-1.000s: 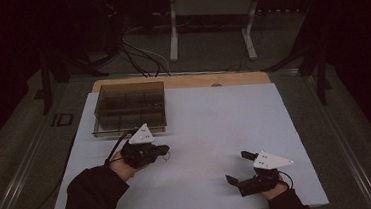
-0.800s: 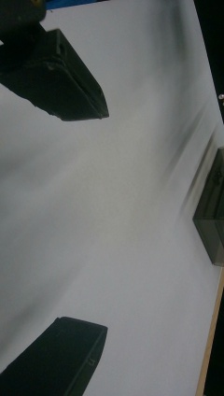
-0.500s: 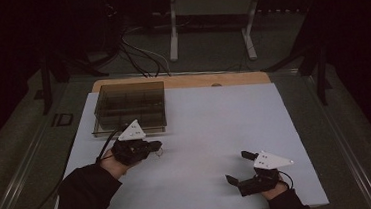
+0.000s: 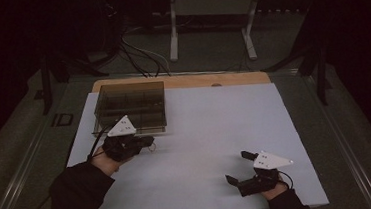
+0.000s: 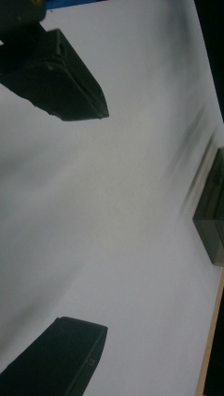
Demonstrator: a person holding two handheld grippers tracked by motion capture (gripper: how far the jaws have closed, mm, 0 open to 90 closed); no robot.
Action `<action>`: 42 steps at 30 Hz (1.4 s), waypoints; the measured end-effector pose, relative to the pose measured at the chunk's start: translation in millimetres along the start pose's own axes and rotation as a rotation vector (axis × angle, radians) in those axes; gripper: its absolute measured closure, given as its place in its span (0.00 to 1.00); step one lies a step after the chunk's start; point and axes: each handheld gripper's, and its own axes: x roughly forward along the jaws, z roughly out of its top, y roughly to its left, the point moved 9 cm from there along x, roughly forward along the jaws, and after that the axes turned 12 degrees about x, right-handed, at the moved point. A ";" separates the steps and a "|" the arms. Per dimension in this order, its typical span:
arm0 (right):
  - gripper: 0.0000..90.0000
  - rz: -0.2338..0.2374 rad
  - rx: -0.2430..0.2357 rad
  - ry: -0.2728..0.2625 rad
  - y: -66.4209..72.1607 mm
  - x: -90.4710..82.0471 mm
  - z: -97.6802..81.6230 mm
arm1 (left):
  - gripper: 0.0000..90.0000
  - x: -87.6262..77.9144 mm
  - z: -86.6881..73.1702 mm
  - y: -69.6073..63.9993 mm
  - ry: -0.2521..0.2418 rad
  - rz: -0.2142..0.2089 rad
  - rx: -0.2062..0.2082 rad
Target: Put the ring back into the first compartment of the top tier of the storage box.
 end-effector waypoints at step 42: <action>0.00 0.004 0.002 0.005 1.3 1.0 -0.6 | 1.00 -41.8 -8.5 41.1 -0.001 0.101 -0.040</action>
